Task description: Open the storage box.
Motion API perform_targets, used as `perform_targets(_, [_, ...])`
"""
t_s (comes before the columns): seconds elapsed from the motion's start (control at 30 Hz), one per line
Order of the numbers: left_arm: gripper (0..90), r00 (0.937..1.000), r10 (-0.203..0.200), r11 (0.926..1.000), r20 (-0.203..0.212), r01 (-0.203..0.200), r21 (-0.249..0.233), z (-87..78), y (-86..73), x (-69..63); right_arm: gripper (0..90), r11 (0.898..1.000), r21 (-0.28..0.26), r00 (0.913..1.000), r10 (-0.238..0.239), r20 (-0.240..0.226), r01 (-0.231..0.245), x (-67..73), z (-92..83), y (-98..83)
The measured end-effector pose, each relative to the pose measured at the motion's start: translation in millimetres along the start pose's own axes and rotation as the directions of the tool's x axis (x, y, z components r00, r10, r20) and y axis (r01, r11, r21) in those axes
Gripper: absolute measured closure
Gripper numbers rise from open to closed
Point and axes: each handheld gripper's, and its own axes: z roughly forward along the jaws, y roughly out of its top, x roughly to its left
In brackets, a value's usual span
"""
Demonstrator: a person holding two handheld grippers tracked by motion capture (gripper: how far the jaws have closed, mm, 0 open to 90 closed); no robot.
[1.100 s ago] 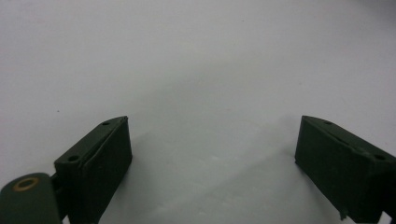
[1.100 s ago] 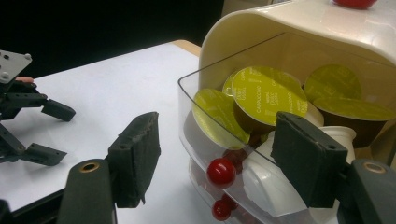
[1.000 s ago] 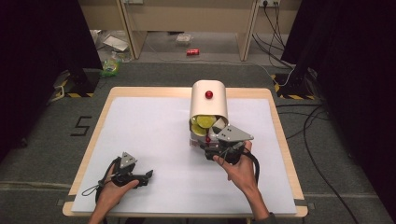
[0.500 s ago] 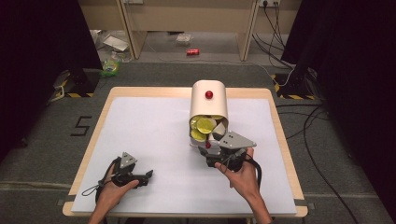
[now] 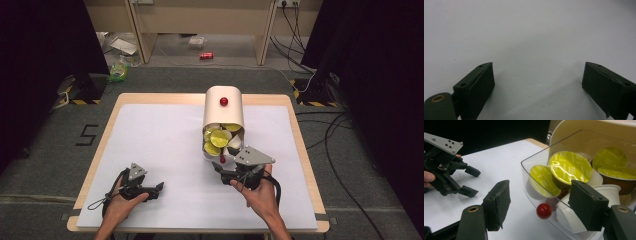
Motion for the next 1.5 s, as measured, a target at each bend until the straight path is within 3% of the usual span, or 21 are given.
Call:
perform_targets(0.9, [10.0,0.9999,-0.011,0.9999,0.009,0.011,0.003,0.1,-0.3,-1.0,34.1,1.000,0.011,0.9998,-0.020,0.001,0.020,12.6,-9.9,-8.2])
perform_targets(1.5, [10.0,0.9999,-0.012,0.9999,0.009,0.012,0.004,0.1,-0.2,-1.0,34.1,1.000,0.015,0.9999,0.000,-0.011,0.000,17.2,-13.3,-12.2])
